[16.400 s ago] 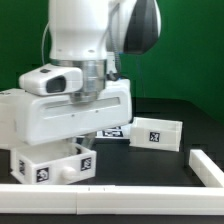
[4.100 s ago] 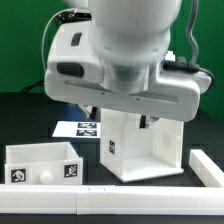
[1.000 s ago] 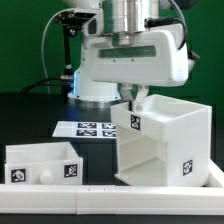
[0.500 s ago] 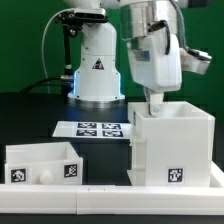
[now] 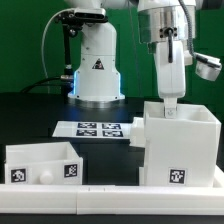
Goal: Assemble drawer
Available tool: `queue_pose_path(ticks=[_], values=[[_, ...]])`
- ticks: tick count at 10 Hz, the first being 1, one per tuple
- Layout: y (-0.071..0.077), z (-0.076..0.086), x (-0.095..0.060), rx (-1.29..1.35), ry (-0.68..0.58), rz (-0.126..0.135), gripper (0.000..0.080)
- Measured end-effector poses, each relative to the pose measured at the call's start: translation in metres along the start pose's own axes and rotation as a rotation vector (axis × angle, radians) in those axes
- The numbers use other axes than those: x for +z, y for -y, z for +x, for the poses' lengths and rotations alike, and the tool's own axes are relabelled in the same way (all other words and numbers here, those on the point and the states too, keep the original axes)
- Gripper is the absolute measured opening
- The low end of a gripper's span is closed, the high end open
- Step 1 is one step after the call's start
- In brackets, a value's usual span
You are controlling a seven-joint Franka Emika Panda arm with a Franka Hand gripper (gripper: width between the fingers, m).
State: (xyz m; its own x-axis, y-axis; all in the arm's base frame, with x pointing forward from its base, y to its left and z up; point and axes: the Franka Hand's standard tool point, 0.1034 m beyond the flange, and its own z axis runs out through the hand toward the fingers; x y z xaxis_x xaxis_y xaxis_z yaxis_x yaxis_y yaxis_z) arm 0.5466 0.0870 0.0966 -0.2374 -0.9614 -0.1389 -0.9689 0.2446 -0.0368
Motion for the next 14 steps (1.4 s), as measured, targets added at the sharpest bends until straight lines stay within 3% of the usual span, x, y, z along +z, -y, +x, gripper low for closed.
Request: queue_pose_path(ticks=[1,2,4,5,6,12,13,14], values=[[0.000,0.000,0.000,-0.006,0.000,-0.001,0.0109],[0.000,-0.001,0.001,-0.012,0.001,-0.001,0.0109],[0.000,-0.001,0.001,-0.033,0.001,-0.002,0.0425],[-0.001,-0.003,0.000,-0.100,0.003,-0.017,0.0557],[0.002,-0.007,0.000,-0.152,0.006,-0.024,0.0630],[0.007,-0.013,0.000,-0.220,0.010,-0.016,0.0648],[0.007,-0.013,0.000,-0.220,0.010,-0.016,0.0537],[0.007,-0.013,0.000,-0.234,0.009,-0.017,0.0537]])
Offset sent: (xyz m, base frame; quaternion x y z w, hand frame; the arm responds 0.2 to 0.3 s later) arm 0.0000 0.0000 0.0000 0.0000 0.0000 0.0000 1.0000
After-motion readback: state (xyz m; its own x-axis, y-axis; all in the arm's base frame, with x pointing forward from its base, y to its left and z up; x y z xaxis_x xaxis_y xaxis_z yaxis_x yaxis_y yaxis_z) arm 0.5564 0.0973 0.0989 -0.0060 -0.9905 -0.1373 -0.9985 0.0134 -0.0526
